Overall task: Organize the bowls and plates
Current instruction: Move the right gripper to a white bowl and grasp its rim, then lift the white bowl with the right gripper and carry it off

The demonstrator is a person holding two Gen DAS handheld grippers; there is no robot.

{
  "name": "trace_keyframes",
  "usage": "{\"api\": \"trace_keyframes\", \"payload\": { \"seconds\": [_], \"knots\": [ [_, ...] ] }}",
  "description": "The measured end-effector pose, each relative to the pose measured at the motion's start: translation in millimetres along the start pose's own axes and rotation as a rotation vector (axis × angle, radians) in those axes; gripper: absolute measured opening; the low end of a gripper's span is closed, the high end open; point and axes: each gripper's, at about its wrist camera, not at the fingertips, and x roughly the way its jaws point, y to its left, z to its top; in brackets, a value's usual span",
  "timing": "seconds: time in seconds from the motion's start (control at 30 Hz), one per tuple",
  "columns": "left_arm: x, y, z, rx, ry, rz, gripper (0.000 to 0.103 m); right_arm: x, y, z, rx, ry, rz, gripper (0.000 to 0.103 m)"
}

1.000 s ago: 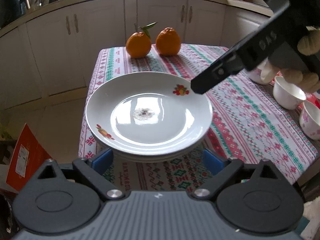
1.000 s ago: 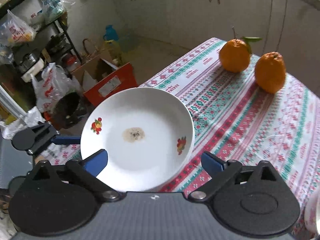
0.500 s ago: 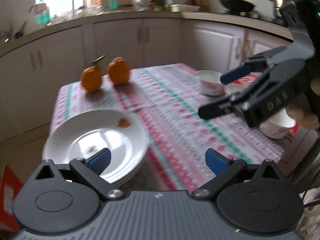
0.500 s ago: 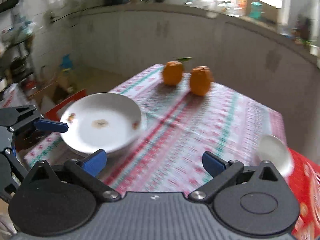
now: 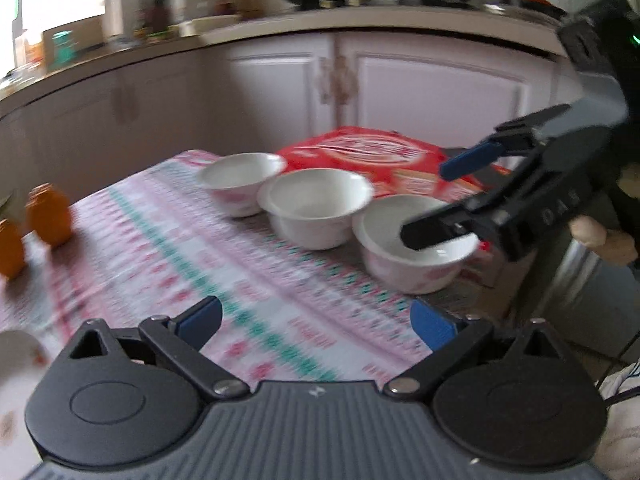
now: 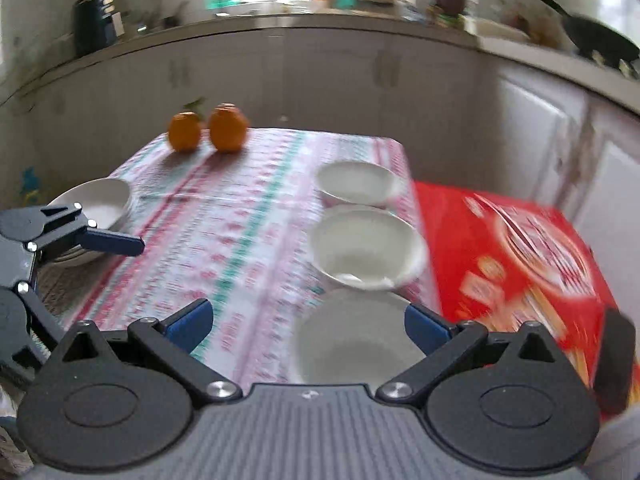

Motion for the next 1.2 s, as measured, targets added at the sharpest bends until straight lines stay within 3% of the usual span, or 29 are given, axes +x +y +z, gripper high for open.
{"api": "trace_keyframes", "payload": {
  "seconds": [0.2, 0.37, 0.57, 0.67, 0.9, 1.2],
  "knots": [
    [45.3, -34.9, 6.1, 0.066, 0.038, -0.085, 0.1, 11.9, -39.1, -14.0, 0.073, 0.03, 0.014, 0.102],
    [66.4, -47.7, 10.1, 0.053, 0.052, -0.117, 0.097, 23.7, -59.8, -18.7, 0.118, 0.053, 0.062, 0.097],
    [70.7, -57.2, 14.5, 0.067, 0.009, -0.121, 0.096, 36.1, -71.6, -17.2, 0.149, 0.076, 0.124, 0.085],
    [73.7, -59.0, 15.9, 0.07, 0.008, -0.121, 0.09, 39.9, -74.9, -16.1, 0.158, 0.079, 0.153, 0.077],
    [75.6, -58.3, 17.7, 0.058, -0.001, -0.123, 0.088, 42.2, -80.2, -15.9, 0.181, 0.084, 0.186, 0.068],
    [75.6, -60.8, 16.7, 0.078, -0.01, -0.107, 0.086, 42.2, -80.9, -18.2, 0.196, 0.093, 0.191, 0.067]
  ]
}}
